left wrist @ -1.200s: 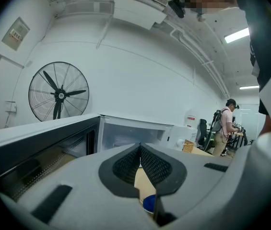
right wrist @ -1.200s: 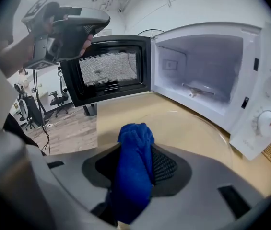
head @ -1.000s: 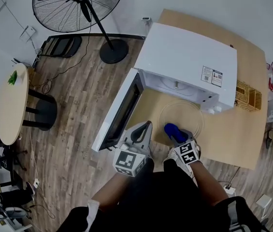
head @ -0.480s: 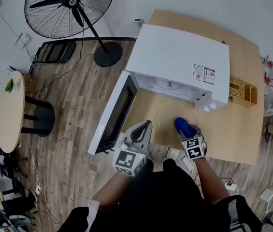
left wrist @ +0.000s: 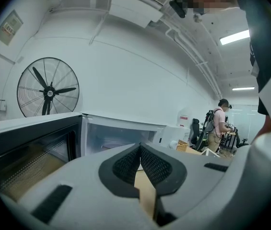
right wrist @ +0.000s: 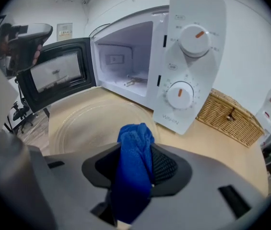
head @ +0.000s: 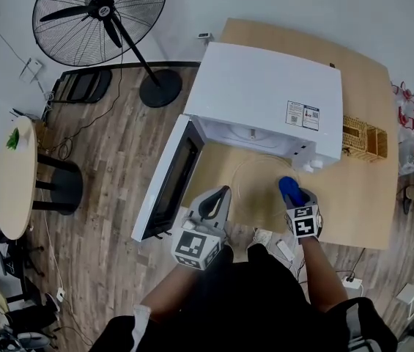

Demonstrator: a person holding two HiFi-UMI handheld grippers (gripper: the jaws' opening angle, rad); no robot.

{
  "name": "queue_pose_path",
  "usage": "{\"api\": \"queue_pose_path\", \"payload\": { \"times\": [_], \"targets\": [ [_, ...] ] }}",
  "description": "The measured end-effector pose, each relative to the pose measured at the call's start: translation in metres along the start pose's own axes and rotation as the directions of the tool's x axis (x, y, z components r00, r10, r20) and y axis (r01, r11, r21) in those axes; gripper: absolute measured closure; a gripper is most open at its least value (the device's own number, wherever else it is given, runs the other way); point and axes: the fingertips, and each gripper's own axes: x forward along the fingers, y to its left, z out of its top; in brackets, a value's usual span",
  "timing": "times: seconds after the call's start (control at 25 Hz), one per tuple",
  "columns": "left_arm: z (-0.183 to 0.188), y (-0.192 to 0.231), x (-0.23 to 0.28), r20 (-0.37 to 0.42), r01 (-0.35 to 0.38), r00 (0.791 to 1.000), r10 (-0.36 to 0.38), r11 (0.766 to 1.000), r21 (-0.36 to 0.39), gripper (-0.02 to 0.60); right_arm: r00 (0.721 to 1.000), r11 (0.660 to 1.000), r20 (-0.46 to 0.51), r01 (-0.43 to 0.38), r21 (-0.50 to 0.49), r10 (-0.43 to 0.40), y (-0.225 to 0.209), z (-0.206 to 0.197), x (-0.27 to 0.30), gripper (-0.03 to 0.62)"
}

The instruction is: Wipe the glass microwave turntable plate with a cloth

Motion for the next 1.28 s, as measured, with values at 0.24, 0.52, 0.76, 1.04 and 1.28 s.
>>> {"api": "queue_pose_path", "payload": {
  "times": [0.24,0.52,0.76,1.04,1.28],
  "targets": [
    [0.008,0.001,0.003,0.012,-0.005,1.000,0.005,1.000,0.012,0.580,0.981,0.998,0.185,-0.063,0.009,0.060,0.016,0.056,-0.032,0.436],
    [0.016,0.004,0.006,0.023,-0.017,1.000,0.016,1.000,0.014,0.580,0.889,0.995,0.449,-0.097,-0.015,0.094,0.024,0.154,-0.103,0.436],
    [0.030,-0.004,0.007,0.046,0.000,0.999,-0.001,1.000,0.028,0.580,0.773,0.996,0.629,-0.061,-0.060,0.085,0.022,0.220,-0.162,0.436],
    [0.043,-0.011,0.009,0.070,0.019,0.997,-0.022,0.998,0.054,0.580,0.654,0.991,0.750,0.002,-0.131,0.098,0.031,0.258,-0.212,0.437],
    [0.054,-0.014,0.008,0.095,0.022,0.995,-0.028,0.998,0.059,0.580,0.635,0.991,0.765,-0.006,-0.137,0.110,0.035,0.261,-0.228,0.445]
  ]
}}
